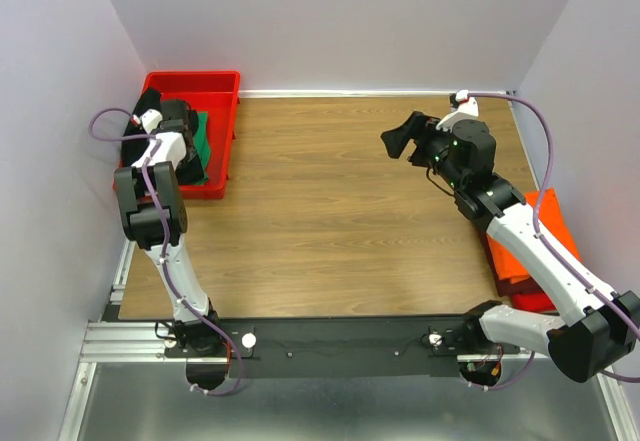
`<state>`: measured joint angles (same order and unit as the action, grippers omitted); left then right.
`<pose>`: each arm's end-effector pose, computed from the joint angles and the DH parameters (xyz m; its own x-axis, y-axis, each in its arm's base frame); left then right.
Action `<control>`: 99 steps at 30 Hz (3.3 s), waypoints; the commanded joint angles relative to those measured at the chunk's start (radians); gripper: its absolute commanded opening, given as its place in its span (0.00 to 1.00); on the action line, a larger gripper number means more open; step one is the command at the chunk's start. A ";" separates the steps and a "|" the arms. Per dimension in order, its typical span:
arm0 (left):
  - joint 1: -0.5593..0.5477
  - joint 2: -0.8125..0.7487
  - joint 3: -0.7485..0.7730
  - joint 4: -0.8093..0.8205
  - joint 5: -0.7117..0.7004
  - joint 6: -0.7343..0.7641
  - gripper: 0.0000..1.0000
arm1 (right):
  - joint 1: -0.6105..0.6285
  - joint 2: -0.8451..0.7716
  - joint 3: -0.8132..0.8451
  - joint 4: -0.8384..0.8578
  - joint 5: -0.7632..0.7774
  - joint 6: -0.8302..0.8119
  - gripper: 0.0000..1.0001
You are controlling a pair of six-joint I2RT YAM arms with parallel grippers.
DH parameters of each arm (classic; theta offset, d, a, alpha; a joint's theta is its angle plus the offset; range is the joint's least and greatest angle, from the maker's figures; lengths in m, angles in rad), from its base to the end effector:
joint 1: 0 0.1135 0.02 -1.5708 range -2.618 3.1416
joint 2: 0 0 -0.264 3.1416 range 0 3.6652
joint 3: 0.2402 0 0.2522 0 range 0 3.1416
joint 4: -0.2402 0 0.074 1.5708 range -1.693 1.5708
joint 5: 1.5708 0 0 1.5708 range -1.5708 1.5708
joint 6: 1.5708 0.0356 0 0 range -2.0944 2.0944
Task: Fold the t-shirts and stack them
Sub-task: Grab the tshirt from the pile, then move the tshirt to the center of the board, then flatten the tshirt out
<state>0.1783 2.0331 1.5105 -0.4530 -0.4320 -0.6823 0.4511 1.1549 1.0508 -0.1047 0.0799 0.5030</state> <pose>0.4300 0.0926 0.1915 -0.3852 -0.6513 -0.6538 -0.8182 0.5687 -0.0845 0.2445 0.1153 0.3665 -0.3390 0.3697 -0.8651 -0.2292 0.8594 0.4571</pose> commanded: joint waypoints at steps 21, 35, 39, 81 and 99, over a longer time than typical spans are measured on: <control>-0.002 -0.422 0.117 0.031 0.219 0.155 0.00 | 0.001 0.049 0.011 0.016 -0.060 -0.020 1.00; -0.474 -0.429 0.657 0.034 0.300 0.317 0.00 | 0.001 0.071 0.026 0.016 -0.043 -0.031 1.00; -0.617 -0.369 0.789 0.054 0.318 0.357 0.00 | 0.001 0.066 0.025 0.014 -0.028 -0.031 1.00; -0.594 -0.583 -0.455 0.191 0.332 0.096 0.38 | 0.107 0.307 -0.170 -0.070 0.047 0.140 0.82; -0.591 -0.633 -0.509 0.204 0.348 0.124 0.37 | 0.104 0.496 -0.064 -0.066 0.202 0.275 0.24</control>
<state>-0.4137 1.4269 1.0191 -0.2668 -0.1024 -0.5682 0.5560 1.6238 0.9413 -0.1734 0.2150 0.7559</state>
